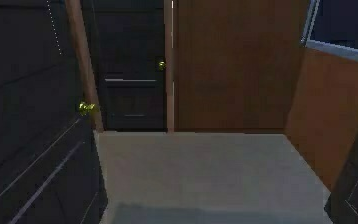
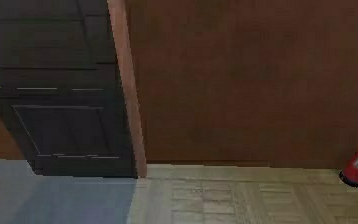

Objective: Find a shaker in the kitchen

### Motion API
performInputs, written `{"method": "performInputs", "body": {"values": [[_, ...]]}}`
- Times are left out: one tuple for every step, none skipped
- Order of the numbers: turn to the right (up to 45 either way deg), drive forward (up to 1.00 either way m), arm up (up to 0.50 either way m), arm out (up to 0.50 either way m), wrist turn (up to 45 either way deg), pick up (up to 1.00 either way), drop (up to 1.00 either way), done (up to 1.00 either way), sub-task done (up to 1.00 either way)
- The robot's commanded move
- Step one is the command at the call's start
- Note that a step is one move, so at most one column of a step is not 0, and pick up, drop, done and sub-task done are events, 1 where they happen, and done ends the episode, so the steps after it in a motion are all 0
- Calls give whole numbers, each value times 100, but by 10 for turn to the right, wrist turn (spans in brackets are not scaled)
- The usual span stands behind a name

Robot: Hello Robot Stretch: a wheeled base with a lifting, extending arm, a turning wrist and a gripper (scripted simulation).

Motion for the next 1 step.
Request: {"method": "performInputs", "body": {"values": [[0, 90, 0, 0, 0, 0, 0, 0, 0]]}}
